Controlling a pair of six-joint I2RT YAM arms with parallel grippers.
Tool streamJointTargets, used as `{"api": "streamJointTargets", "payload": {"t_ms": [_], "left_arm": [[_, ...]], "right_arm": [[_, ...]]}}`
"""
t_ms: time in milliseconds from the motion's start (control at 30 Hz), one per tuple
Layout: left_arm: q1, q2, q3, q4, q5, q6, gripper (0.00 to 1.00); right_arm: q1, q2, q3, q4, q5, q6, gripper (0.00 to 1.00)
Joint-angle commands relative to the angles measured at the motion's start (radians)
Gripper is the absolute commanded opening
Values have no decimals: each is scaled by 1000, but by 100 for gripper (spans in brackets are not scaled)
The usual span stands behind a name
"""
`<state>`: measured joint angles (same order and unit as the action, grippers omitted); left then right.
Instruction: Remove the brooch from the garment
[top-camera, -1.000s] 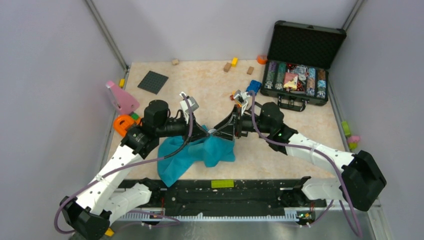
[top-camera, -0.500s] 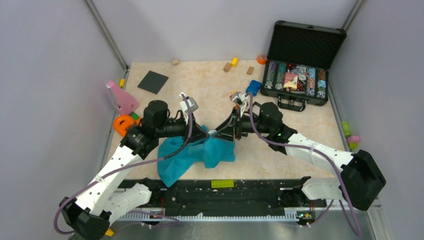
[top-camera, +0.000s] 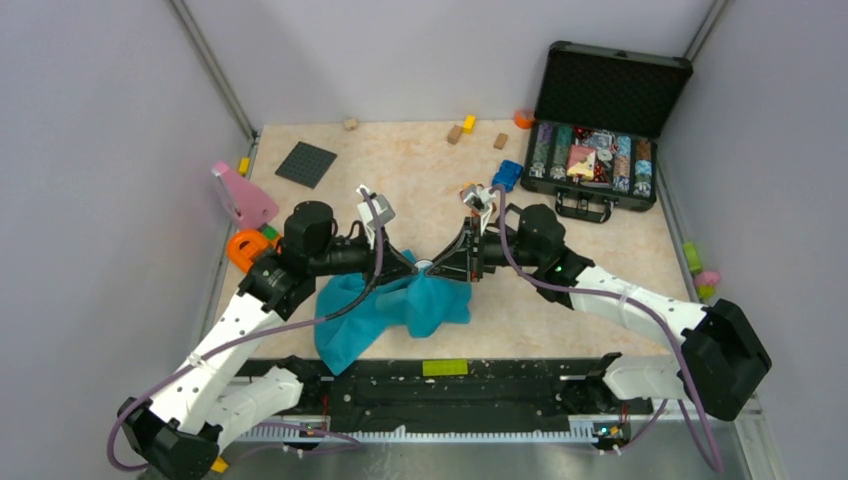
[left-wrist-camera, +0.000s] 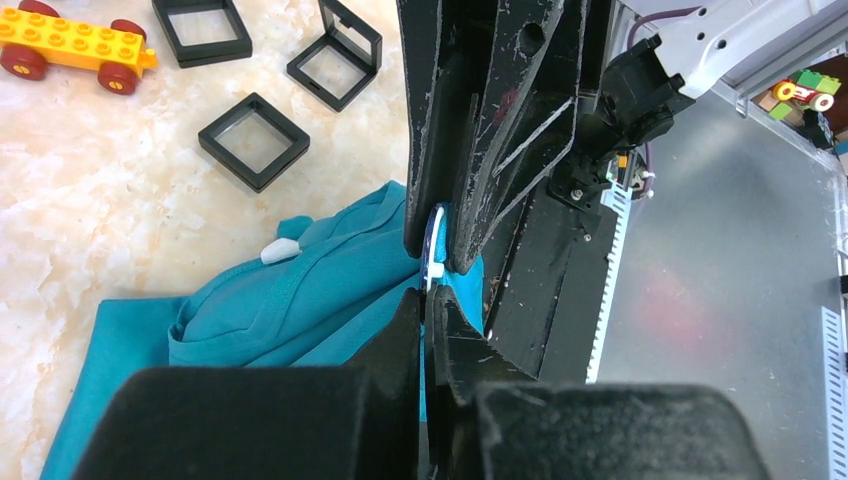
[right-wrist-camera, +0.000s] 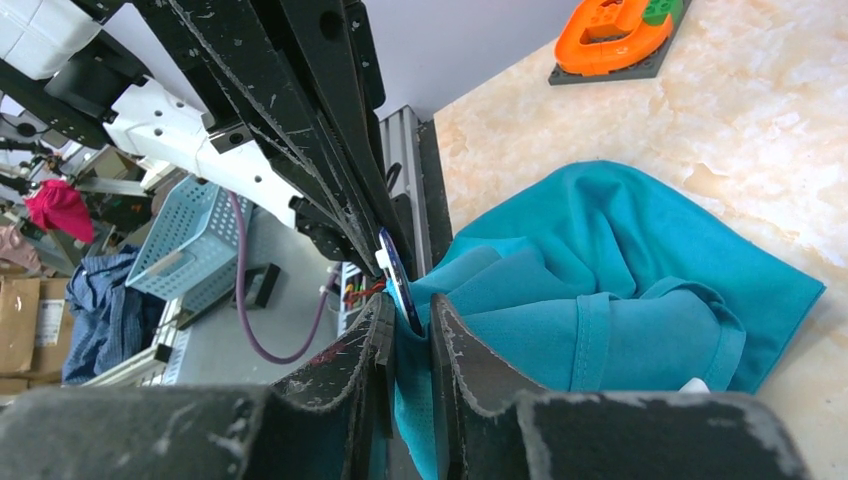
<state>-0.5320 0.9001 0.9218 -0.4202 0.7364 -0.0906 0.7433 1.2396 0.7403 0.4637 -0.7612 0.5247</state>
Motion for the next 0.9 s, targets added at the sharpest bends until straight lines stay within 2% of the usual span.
{"api": "streamJointTargets", "payload": {"t_ms": [0,367,567,867], "left_arm": [[-5,-26,6,74,54,6,0],[-4,-26,-8,92,64,6,0],[-5,-30,-20,95,69,14,0],[-5,-40,-48,130,80,4,0]], "right_arm": [[6,25,52,-54,52,-29,12],[11,83,68,-36,109,72,4],[11,117,94,-79,126,82,1],[13,116,91,-76,179,122,0]]}}
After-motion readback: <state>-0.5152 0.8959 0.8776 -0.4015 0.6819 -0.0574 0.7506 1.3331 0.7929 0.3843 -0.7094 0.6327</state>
